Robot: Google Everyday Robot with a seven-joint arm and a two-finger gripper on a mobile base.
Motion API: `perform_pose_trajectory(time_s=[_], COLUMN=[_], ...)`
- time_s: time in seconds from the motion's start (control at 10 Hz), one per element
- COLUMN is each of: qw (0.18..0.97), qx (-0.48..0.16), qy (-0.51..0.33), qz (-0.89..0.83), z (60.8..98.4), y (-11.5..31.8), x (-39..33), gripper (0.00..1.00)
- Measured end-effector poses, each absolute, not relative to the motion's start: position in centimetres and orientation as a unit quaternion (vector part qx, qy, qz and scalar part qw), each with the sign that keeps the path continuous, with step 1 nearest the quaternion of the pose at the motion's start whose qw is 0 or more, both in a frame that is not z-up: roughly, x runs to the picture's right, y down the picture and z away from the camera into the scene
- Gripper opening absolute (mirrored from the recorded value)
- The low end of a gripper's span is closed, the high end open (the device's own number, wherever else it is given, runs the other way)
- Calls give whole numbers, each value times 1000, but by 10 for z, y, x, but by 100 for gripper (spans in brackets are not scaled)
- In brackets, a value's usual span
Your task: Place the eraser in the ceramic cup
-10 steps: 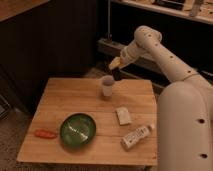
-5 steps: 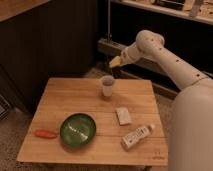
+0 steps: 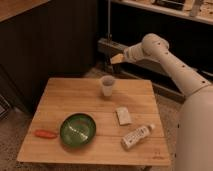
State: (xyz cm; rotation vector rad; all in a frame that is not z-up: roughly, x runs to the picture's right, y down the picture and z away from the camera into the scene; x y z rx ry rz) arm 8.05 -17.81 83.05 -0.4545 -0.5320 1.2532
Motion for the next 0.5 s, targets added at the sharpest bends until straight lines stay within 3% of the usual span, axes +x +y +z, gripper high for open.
perform_pose_trajectory(time_s=[0.5], qw=[759], qx=[-210], qy=[-344], qz=[512], z=[832], y=[-185], x=[70], gripper=[3])
